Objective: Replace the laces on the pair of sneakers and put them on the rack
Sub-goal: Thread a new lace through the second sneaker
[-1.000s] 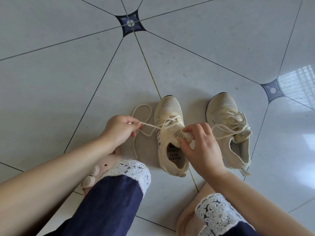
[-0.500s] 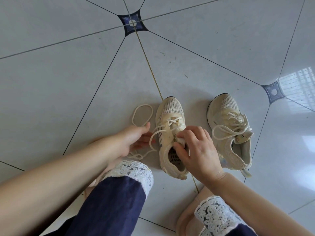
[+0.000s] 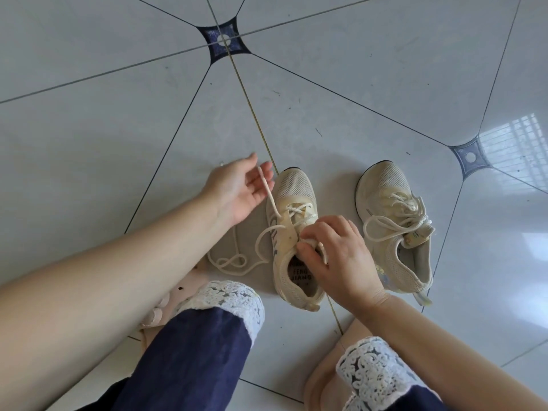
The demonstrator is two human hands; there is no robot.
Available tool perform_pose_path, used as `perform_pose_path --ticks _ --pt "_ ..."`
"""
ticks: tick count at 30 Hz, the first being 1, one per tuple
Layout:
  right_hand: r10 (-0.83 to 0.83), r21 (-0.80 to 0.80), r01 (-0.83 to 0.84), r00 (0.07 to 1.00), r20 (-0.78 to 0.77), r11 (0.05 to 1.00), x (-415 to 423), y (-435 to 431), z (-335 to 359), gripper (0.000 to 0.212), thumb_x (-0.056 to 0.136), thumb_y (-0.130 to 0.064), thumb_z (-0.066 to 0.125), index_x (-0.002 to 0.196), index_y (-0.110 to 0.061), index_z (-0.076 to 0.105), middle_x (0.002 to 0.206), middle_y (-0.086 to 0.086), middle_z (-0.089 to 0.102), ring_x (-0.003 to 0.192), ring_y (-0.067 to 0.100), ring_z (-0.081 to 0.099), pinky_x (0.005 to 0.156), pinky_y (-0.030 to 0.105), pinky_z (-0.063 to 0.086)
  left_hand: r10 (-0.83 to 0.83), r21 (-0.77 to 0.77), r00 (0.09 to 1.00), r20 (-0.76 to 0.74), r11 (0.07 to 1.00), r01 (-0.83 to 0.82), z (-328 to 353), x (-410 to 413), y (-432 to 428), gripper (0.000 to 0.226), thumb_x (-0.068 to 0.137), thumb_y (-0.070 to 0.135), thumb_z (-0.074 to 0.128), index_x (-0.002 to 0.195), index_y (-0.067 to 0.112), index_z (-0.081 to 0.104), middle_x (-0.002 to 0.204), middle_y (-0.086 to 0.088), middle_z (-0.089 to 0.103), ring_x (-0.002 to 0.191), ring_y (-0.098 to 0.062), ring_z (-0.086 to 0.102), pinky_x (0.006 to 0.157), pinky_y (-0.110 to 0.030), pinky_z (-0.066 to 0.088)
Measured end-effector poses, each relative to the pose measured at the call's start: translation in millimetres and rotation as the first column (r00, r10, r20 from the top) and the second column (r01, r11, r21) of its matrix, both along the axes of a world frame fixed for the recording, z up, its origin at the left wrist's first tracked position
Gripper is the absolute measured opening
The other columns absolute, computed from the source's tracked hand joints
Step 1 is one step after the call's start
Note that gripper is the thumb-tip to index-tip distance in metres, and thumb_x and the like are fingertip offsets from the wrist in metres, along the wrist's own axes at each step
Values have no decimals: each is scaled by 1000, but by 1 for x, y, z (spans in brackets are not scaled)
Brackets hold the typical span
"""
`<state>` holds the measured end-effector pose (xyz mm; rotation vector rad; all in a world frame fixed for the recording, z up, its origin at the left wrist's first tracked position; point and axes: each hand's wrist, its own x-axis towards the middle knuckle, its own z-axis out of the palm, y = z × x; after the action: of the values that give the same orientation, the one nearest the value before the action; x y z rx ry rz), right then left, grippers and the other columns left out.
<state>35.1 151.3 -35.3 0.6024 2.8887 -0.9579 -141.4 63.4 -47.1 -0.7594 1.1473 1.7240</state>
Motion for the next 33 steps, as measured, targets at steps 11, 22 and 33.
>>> perform_pose_path --ticks 11,22,33 --pt "-329 -891 451 836 440 -44 -74 47 25 49 95 -43 36 72 -8 61 74 16 59 84 28 57 90 37 45 -655 -31 470 -592 601 799 56 15 13 19 94 7 44 79 10 54 76 1 65 41 -6 31 44 -16 30" --pt "-600 -900 425 697 393 -96 -67 90 37 31 100 -22 33 97 -12 62 52 -6 47 46 8 46 56 20 46 -905 -504 279 -320 412 759 4 -2 -51 21 92 9 49 75 14 61 79 -8 62 61 -6 53 59 -14 40" --pt "-45 -606 217 957 287 765 -55 -9 34 29 98 -21 42 75 -27 58 50 -13 44 46 1 41 56 22 34 -712 -234 542 -446 678 697 38 18 -4 22 94 25 45 90 14 64 88 -12 67 75 -23 52 54 -24 37"
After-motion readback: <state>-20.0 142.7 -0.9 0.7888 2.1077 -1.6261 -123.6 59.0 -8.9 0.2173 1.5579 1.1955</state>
